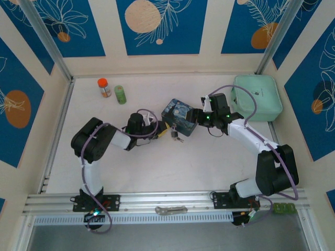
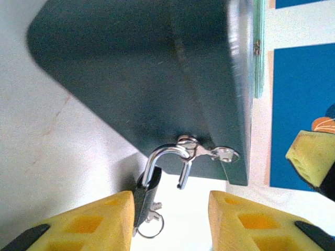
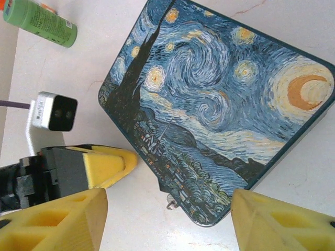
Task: Unlock the padlock with the key
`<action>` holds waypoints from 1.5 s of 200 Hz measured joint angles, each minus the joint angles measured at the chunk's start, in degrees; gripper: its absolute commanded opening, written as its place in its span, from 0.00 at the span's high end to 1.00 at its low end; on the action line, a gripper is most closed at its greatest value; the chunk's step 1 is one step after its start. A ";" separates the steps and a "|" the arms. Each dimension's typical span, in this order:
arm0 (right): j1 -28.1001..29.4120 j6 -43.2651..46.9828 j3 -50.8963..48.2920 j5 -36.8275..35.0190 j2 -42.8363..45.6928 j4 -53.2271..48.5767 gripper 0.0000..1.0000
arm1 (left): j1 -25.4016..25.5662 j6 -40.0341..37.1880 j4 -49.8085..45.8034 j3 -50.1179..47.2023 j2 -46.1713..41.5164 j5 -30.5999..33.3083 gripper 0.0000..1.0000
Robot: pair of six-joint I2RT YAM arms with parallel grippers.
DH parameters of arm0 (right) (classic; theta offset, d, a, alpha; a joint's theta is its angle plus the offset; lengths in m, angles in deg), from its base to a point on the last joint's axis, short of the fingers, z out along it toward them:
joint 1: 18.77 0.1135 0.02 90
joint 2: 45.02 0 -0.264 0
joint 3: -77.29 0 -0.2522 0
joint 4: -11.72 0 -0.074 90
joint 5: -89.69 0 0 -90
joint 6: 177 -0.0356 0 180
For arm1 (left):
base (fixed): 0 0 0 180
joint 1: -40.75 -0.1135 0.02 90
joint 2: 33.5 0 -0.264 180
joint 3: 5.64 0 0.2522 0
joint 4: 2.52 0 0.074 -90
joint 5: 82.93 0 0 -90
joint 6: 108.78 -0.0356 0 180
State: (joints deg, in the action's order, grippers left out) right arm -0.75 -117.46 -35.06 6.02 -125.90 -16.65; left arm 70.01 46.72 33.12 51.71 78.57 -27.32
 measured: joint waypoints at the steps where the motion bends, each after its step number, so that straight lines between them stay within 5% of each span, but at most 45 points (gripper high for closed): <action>1: 0.00 0.00 0.00 0.00 0.00 0.00 0.36 | 0.00 -0.15 -0.24 0.11 -0.02 0.02 0.63; 34: 0.33 0.00 0.00 -0.55 0.39 0.00 0.37 | 0.13 -6.27 -6.73 4.09 -0.28 0.72 0.65; 82: 1.77 -0.09 -0.02 -2.49 2.54 -0.35 0.38 | 3.21 -10.99 -13.90 4.07 -2.38 5.33 0.44; 142: 18.58 -3.21 -0.98 -13.92 5.25 -4.74 0.41 | -0.24 -13.53 -20.20 2.78 -10.05 10.54 0.23; 193: 27.50 -9.03 9.31 -27.30 -10.97 -13.18 0.47 | -5.97 -11.87 -18.47 3.96 -10.43 11.56 0.22; 300: 28.48 -11.21 22.88 -39.71 -30.82 -18.99 0.49 | -10.56 0.07 0.72 -4.94 -6.03 5.75 0.23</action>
State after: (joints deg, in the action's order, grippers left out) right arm 27.73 -128.67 -12.17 -33.69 -156.72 -35.64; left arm 59.45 46.78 33.84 46.77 72.54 -21.57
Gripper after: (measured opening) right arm 0.519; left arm 0.772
